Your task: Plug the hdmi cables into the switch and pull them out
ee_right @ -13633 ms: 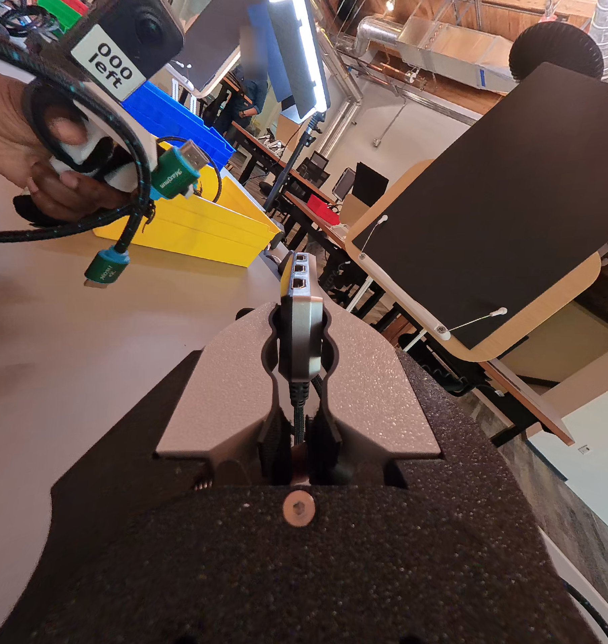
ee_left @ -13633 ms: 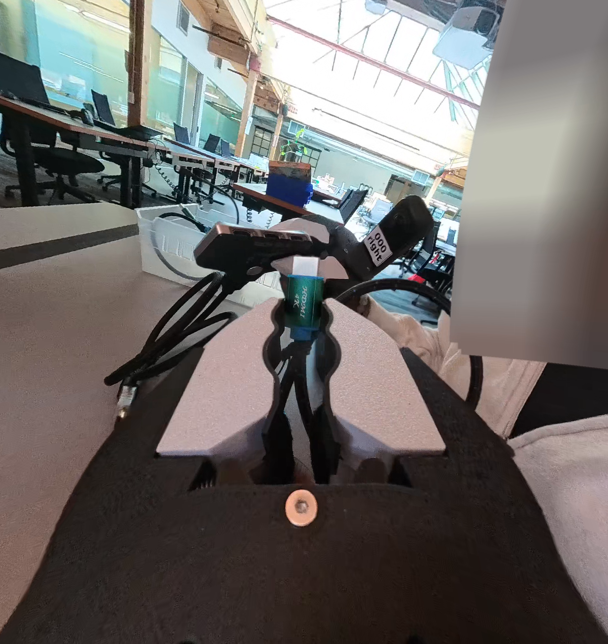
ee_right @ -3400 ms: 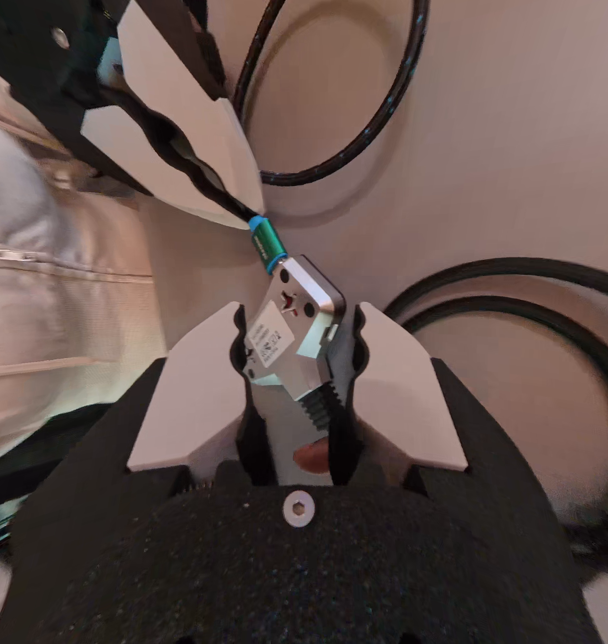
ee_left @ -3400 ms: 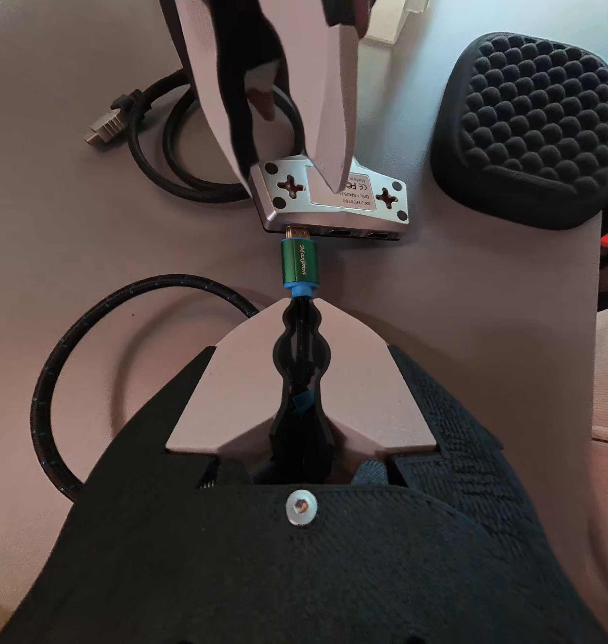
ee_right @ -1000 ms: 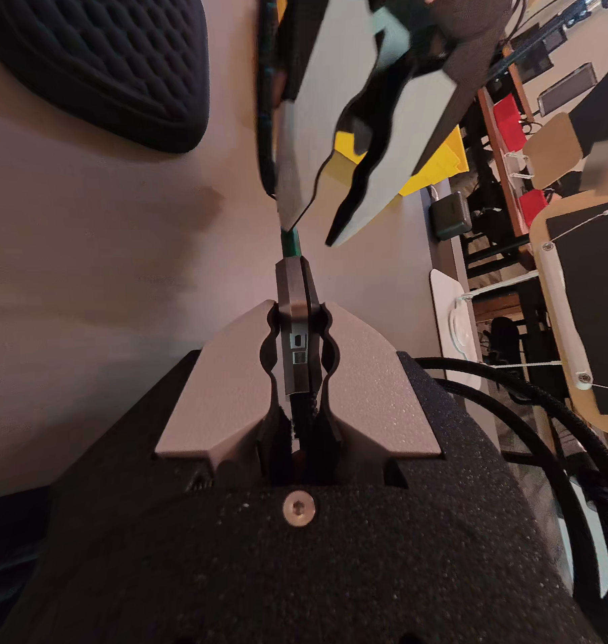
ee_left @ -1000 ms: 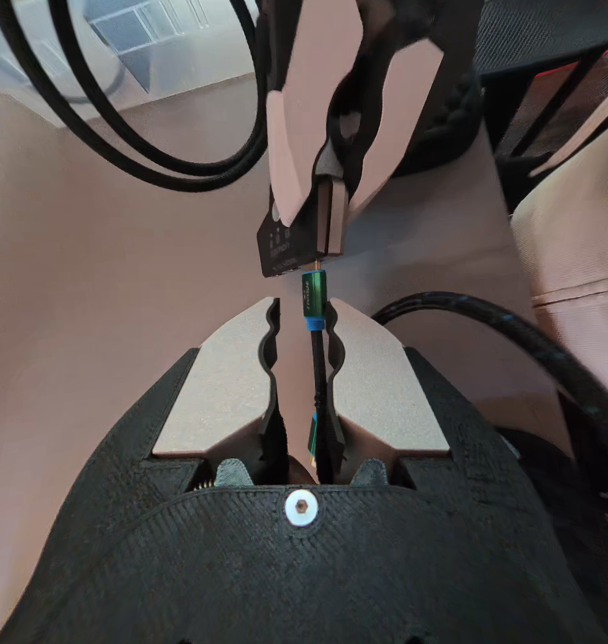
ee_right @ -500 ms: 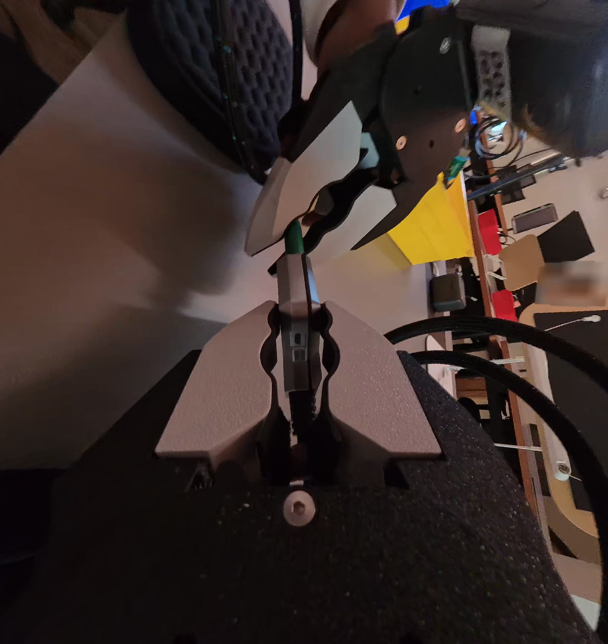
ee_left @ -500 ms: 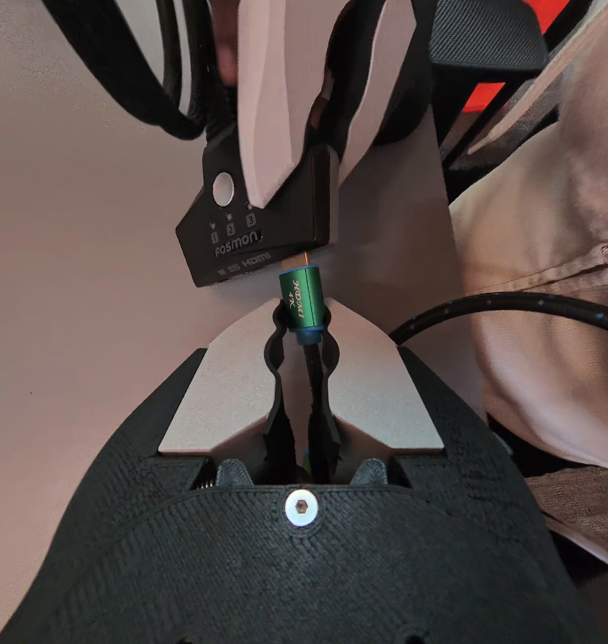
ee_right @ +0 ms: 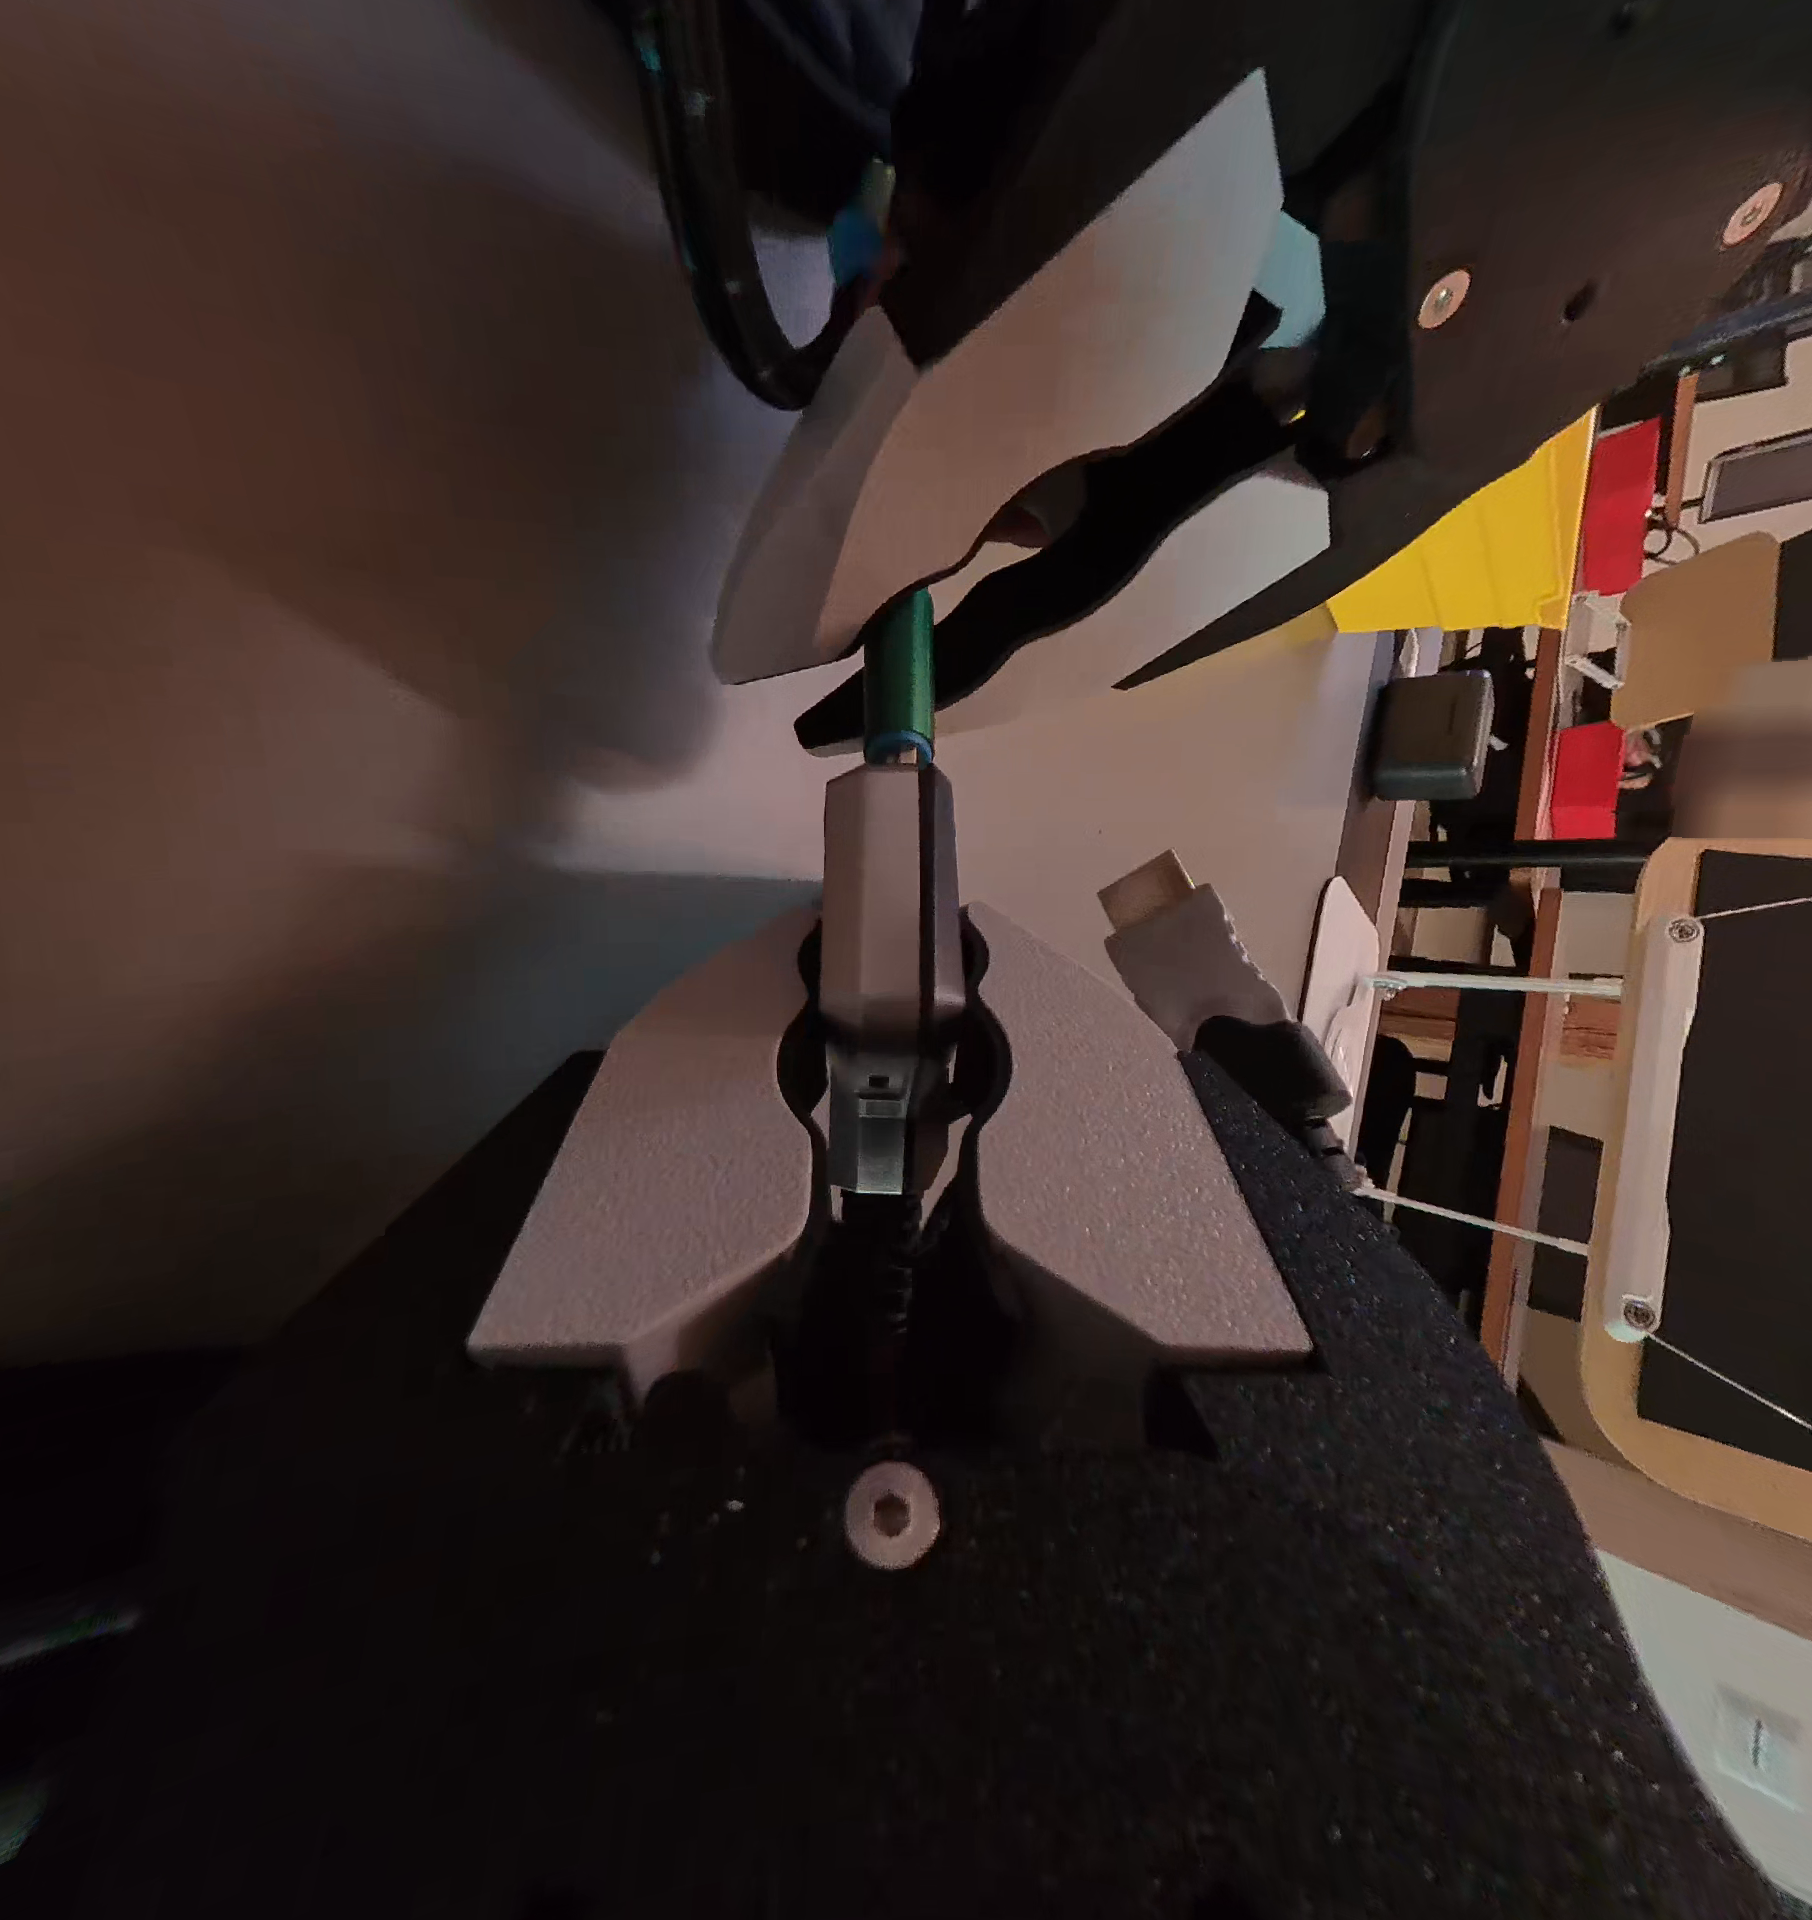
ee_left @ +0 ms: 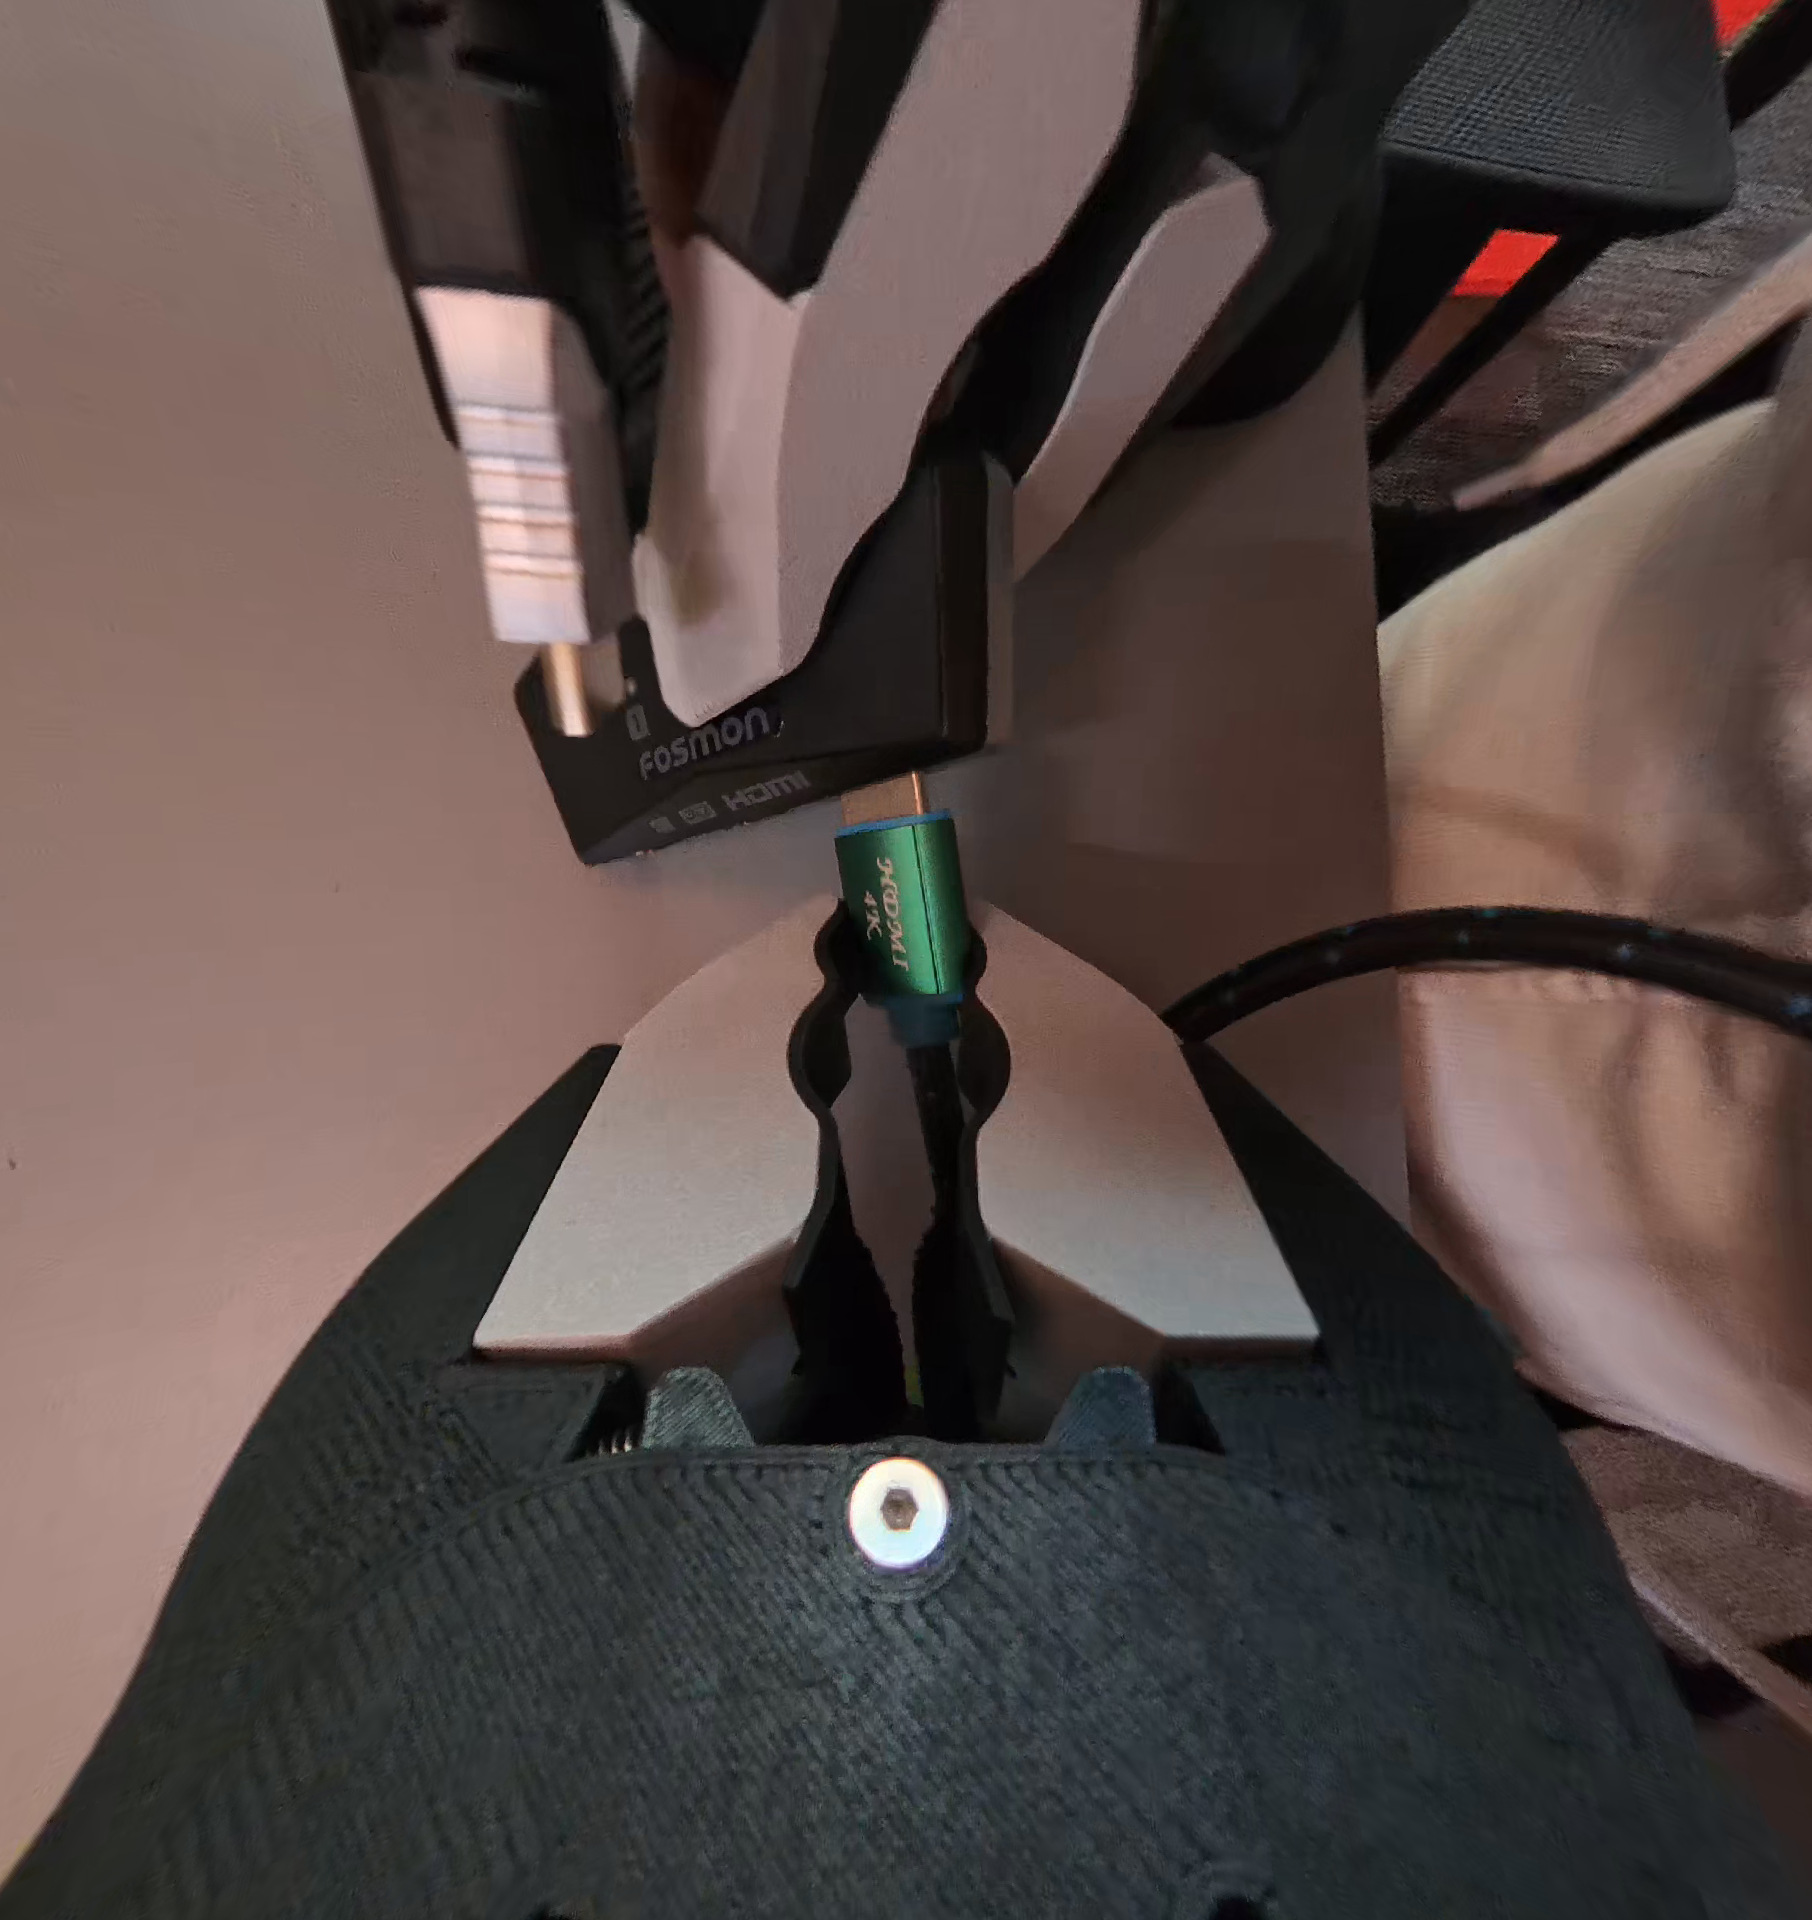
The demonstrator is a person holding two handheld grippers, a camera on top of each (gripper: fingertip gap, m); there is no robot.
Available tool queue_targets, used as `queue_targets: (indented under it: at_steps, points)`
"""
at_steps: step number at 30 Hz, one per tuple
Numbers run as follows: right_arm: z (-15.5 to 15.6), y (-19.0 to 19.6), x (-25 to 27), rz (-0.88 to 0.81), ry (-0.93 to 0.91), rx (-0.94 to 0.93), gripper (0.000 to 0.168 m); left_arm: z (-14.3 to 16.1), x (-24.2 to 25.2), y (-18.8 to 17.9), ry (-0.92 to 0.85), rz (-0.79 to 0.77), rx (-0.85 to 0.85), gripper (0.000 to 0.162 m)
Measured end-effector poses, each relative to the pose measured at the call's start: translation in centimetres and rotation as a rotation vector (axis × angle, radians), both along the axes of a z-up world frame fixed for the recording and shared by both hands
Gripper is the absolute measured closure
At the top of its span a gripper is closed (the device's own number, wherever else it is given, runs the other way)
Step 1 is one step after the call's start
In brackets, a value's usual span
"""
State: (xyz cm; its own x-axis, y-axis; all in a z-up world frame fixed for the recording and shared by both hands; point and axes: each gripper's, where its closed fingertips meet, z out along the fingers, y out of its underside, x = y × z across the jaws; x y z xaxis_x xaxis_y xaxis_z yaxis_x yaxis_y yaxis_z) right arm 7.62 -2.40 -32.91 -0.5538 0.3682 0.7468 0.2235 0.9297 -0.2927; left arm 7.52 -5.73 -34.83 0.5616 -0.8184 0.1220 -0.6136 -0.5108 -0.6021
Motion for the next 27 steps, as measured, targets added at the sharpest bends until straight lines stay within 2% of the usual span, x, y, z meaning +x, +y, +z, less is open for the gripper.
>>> queue_targets:
  at_steps: [4, 7, 13, 16, 20, 23, 27]
  points:
    - [-0.1, 0.3, -0.3, -0.044, -0.044, 0.07, 0.149, -0.7, -0.4, 0.6, 0.069, 0.089, -0.021, 0.149]
    - [-0.1, -0.2, -0.4, -0.013, -0.051, 0.103, 0.149, -0.8, -0.2, 0.5, 0.064, 0.093, -0.045, 0.149]
    - [0.3, 0.5, 0.0, 0.079, 0.011, 0.223, 0.147, 1.2, 0.9, 0.6, -0.213, 0.109, -0.134, 0.139]
    - [1.0, 0.7, 0.2, 0.106, 0.078, 0.246, 0.147, 1.7, 0.1, -0.3, -0.247, 0.102, -0.148, 0.14]
    - [1.5, 0.4, -0.2, 0.153, 0.154, 0.226, 0.147, 1.1, 1.4, -0.7, -0.325, 0.084, -0.167, 0.142]
    - [1.2, 0.7, -0.3, 0.157, 0.145, 0.237, 0.147, 1.0, 1.6, -0.1, -0.381, 0.129, -0.164, 0.144]
    - [0.5, 0.9, -0.1, 0.149, 0.077, 0.231, 0.148, 0.1, 1.8, 0.0, -0.311, 0.148, -0.144, 0.146]
